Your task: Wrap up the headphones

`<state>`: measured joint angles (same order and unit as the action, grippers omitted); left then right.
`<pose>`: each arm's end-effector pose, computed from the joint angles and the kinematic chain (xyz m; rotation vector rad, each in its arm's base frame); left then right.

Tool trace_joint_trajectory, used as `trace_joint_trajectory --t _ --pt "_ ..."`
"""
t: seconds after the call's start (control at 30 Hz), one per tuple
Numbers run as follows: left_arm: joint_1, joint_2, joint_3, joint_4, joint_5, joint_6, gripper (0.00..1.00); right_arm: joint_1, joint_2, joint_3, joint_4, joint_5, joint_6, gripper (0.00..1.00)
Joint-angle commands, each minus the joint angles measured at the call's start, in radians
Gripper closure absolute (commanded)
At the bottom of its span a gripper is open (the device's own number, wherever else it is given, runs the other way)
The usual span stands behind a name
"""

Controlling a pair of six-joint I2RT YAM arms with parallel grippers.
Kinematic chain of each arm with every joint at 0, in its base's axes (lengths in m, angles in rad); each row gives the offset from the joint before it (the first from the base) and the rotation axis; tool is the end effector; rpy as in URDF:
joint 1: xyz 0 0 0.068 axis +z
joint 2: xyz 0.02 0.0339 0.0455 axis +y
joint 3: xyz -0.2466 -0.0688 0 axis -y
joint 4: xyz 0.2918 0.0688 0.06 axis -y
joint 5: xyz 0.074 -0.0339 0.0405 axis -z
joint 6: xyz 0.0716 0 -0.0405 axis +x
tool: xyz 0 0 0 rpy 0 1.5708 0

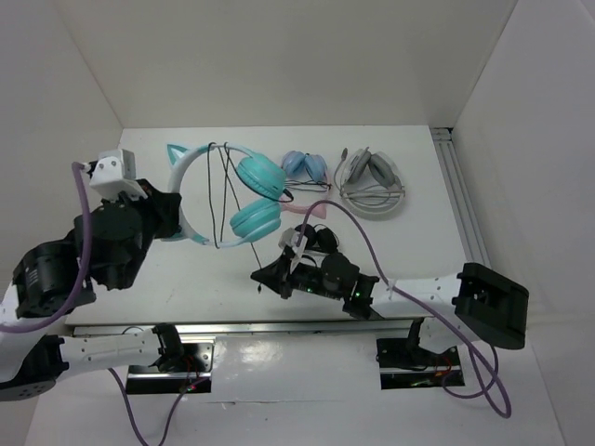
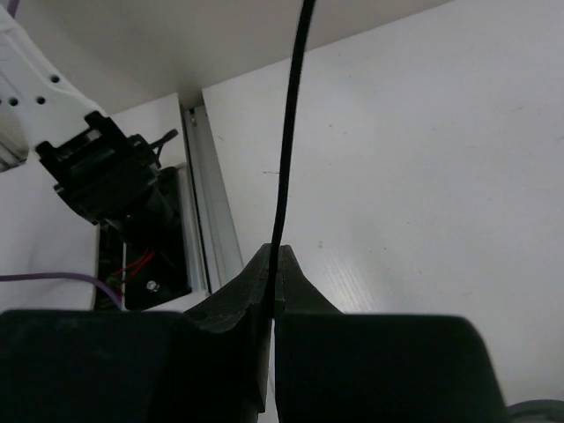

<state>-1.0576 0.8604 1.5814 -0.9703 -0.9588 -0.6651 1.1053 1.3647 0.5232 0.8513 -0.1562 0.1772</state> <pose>0.1249 -0.1022 0.5097 -0.3229 1.6992 -0.4027 0.1487 0.3208 0.1787 -0.8661 1.4353 1.1143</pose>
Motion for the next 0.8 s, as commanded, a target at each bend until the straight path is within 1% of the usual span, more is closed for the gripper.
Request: trace_joint_trajectory --t 0.0,0.03,0.07,0.13,0.17,0.2,0.27,0.3,0.4,0.5,0.6,0.63,0.67,0.7,0.77 --pt "-0.004 0.080 0.080 0.081 -0.233 -0.177 1.00 0.092 -0.056 -0.009 -0.072 0.190 -0.050 1.00" --pt "0.005 0.122 0.091 0.081 -0.263 -0.177 1.00 0.149 -0.070 -0.009 -0.095 0.237 -0.071 1.00" --pt "0.025 0.141 0.091 0.081 -0.273 -0.188 1.00 0.180 -0.070 0.009 -0.122 0.263 -0.085 1.00" --pt "0.066 0.192 0.091 0.081 -0.273 -0.198 1.00 0.240 -0.070 0.034 -0.188 0.325 -0.108 1.00" --pt "0.093 0.206 0.091 0.081 -0.244 -0.208 1.00 0.282 -0.070 0.052 -0.204 0.343 -0.119 1.00" --pt "0.140 0.216 0.091 0.081 -0.230 -0.208 1.00 0.295 -0.079 0.052 -0.218 0.343 -0.133 1.00" --pt "0.191 0.235 0.065 0.081 -0.206 -0.224 1.00 0.314 -0.079 0.081 -0.257 0.334 -0.133 1.00" --pt "0.241 0.250 0.051 0.090 -0.195 -0.225 1.00 0.314 -0.088 0.081 -0.274 0.320 -0.133 1.00" --pt "0.323 0.273 0.002 0.119 -0.152 -0.206 1.00 0.350 -0.088 0.121 -0.336 0.340 -0.151 1.00" --pt "0.352 0.307 -0.049 0.128 -0.172 -0.186 1.00 0.373 -0.113 0.167 -0.386 0.351 -0.162 1.00" --pt "0.352 0.331 -0.107 0.128 -0.181 -0.163 1.00 0.392 -0.122 0.214 -0.435 0.360 -0.199 0.99" --pt "0.343 0.331 -0.116 0.116 -0.181 -0.154 1.00 0.392 -0.122 0.233 -0.457 0.381 -0.208 0.99" --pt "0.328 0.344 -0.116 0.107 -0.198 -0.154 1.00 0.392 -0.122 0.253 -0.513 0.395 -0.217 0.99" --pt "0.280 0.357 -0.126 0.075 -0.230 -0.154 1.00 0.392 -0.110 0.291 -0.543 0.414 -0.226 0.99" --pt "0.230 0.400 -0.060 -0.045 -0.277 -0.241 1.00 0.392 -0.098 0.319 -0.586 0.414 -0.240 0.99"
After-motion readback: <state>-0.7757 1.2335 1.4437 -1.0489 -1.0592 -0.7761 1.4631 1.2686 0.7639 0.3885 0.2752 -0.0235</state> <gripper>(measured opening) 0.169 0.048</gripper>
